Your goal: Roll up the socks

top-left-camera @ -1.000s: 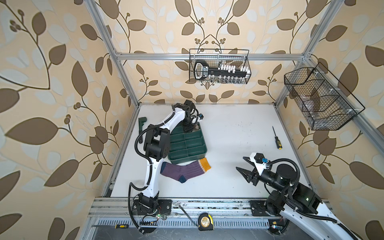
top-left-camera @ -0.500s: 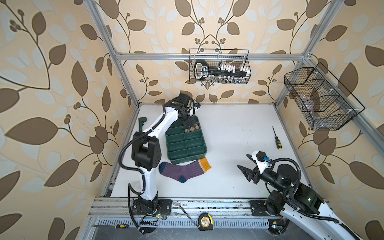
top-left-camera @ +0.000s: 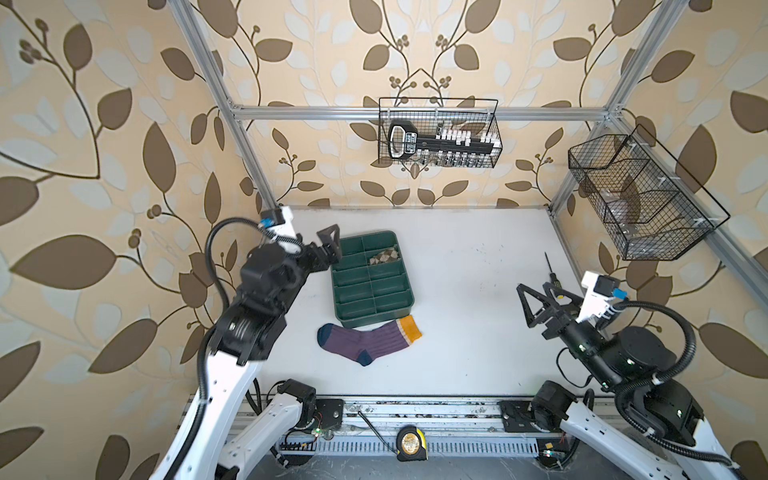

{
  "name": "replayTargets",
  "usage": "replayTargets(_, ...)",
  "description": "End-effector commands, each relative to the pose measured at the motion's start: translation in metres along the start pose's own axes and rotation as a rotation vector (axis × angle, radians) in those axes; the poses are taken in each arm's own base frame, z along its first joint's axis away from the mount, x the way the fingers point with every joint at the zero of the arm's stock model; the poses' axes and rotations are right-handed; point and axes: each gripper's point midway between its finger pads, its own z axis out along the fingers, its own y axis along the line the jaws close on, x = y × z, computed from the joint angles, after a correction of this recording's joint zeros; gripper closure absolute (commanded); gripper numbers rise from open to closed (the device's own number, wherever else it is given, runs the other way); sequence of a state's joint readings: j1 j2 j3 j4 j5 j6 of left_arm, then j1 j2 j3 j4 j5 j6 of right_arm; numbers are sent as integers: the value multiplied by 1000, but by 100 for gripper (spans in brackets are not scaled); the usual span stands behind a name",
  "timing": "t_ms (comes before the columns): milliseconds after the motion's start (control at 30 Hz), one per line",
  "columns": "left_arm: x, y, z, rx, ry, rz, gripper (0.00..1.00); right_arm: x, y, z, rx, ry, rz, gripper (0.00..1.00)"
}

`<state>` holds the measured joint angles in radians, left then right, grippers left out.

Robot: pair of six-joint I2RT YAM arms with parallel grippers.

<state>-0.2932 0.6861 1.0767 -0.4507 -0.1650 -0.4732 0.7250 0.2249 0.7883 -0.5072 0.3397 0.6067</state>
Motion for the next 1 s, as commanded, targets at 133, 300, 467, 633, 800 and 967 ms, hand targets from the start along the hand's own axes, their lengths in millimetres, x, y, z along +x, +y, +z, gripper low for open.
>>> replayTargets(133, 62, 72, -48, -248, 96, -295, 1, 26, -1, -17, -75, 90, 65, 0)
replayTargets(300, 134, 80, -30, -302, 381, -344, 1, 53, -2, -6, -27, 249, 14, 0)
replayTargets(467, 193, 112, -2, -529, 588, -312, 2, 82, -11, 7, 81, 429, -12, 7)
replayTargets(633, 193, 123, 35, -613, 608, -180, 4, 102, -15, 12, 114, 528, -39, 14)
replayTargets(800, 196, 138, 59, -709, 624, -70, 8, 116, -22, 19, 152, 576, -76, 15)
replayTargets(967, 206, 145, 80, -726, 661, -8, 27, 128, -23, 29, 168, 593, -79, 19)
